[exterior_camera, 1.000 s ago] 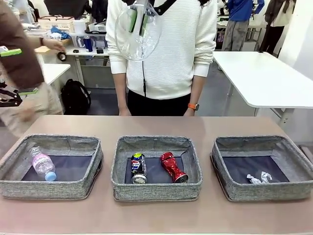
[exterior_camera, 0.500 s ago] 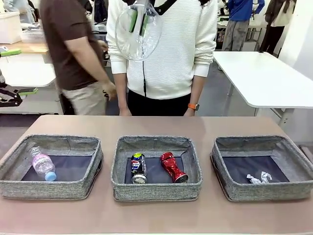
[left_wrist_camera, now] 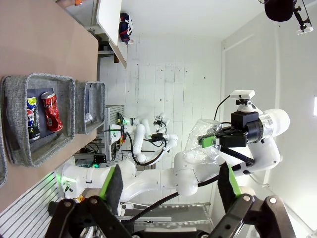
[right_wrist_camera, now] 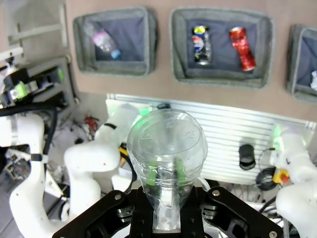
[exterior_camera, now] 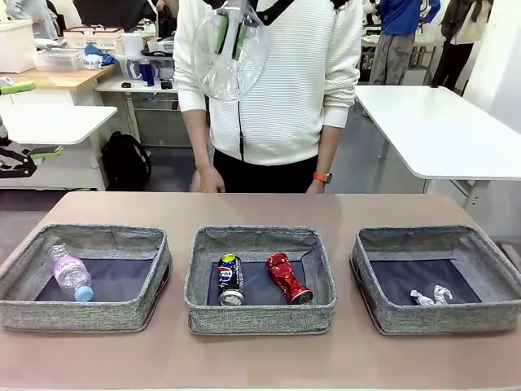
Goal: Sort the waste into the appropriate baskets.
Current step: Place the picked waste into the Fabric basket indicated by the person.
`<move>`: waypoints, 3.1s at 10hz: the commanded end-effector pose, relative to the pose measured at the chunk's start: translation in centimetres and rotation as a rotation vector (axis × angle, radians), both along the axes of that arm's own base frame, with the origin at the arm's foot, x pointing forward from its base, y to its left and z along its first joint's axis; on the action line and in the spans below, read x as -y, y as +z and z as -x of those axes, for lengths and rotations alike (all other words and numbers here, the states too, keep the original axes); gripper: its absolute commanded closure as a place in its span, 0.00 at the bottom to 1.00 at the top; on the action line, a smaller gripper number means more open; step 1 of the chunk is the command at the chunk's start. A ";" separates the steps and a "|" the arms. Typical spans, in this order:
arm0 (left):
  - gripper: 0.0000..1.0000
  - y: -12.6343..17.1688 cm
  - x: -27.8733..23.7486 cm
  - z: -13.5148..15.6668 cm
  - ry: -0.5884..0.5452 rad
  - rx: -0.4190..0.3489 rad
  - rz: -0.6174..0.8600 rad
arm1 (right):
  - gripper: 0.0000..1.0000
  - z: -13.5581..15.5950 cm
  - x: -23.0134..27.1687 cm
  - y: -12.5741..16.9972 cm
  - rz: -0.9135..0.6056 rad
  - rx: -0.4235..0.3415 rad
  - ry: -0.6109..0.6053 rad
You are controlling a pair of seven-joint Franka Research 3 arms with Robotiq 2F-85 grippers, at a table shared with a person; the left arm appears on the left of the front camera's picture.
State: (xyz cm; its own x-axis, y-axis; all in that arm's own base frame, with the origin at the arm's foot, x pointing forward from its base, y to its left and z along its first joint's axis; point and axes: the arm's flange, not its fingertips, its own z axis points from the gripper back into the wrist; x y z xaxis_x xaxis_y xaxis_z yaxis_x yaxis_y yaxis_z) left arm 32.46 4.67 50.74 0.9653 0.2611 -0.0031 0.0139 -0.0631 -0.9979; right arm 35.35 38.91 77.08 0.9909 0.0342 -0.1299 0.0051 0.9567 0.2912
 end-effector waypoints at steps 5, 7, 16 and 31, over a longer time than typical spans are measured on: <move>0.00 0.4 0.1 0.0 0.004 -0.001 0.012 | 0.85 0.1 0.1 -0.1 -0.016 0.006 0.005; 0.00 0.4 0.1 0.0 0.004 -0.001 0.012 | 0.85 0.1 0.1 -0.1 -0.016 0.006 0.005; 0.00 -1.4 -1.7 0.8 -0.082 -0.049 -0.099 | 0.85 0.6 -3.3 -3.3 -0.076 0.051 0.157; 0.00 -2.5 -12.0 4.3 -0.017 -0.194 -0.259 | 0.85 -0.8 -25.3 -27.1 -0.155 0.240 0.388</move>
State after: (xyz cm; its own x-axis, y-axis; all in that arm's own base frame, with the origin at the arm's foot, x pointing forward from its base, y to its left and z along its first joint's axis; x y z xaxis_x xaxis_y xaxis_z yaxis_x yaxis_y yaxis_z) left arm 28.30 16.82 48.21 0.9608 0.2476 -0.1247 -0.1778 0.2054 -0.9624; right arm 36.32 64.91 49.91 0.9101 0.4032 0.0960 -0.4069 0.8252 0.3918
